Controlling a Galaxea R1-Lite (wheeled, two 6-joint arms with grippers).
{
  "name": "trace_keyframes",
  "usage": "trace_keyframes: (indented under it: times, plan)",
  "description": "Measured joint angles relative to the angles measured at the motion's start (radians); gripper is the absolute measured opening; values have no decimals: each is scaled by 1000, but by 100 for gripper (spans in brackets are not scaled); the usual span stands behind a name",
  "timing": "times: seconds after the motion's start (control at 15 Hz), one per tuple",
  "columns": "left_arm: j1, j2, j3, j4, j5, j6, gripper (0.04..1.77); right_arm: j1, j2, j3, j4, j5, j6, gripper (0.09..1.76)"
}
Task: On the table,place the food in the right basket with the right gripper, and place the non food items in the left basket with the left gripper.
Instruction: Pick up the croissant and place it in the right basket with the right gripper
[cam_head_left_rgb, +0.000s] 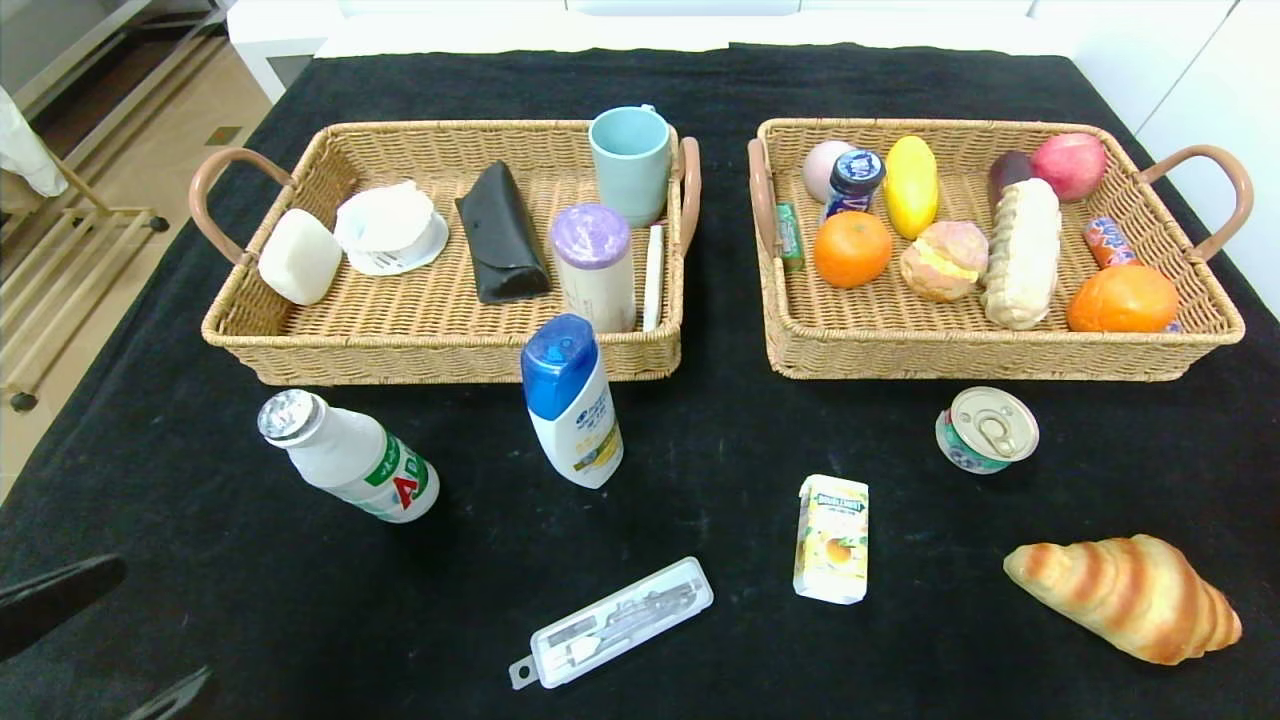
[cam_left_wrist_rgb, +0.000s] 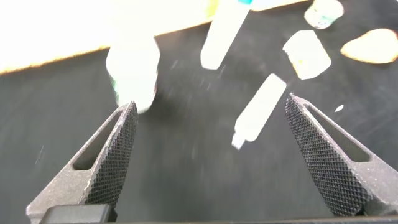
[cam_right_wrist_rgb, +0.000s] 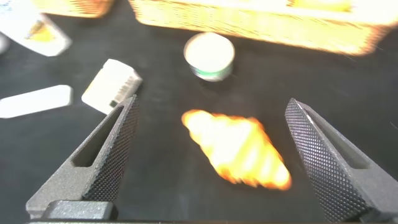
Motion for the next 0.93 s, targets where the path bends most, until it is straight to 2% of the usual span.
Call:
trace_keyframes:
  times: [0.2, 0.33, 0.47, 0.67, 0.93]
  plan:
    - [-116, 180, -68, -81, -3, 37, 172, 150, 114, -71, -7, -81, -10, 171]
    - [-155, 244, -125, -36, -3, 78, 172, 259, 163, -114, 50, -167, -17, 171]
    - [-184, 273, -183, 62, -2, 113, 172, 351, 197, -160, 162, -247, -29, 171]
    - [-204, 287, -253, 177, -1, 181, 172, 400, 249, -188, 184, -292, -65, 171]
    - [-213, 275, -266, 189, -1, 195, 172, 413, 271, -201, 237, -314, -80, 171]
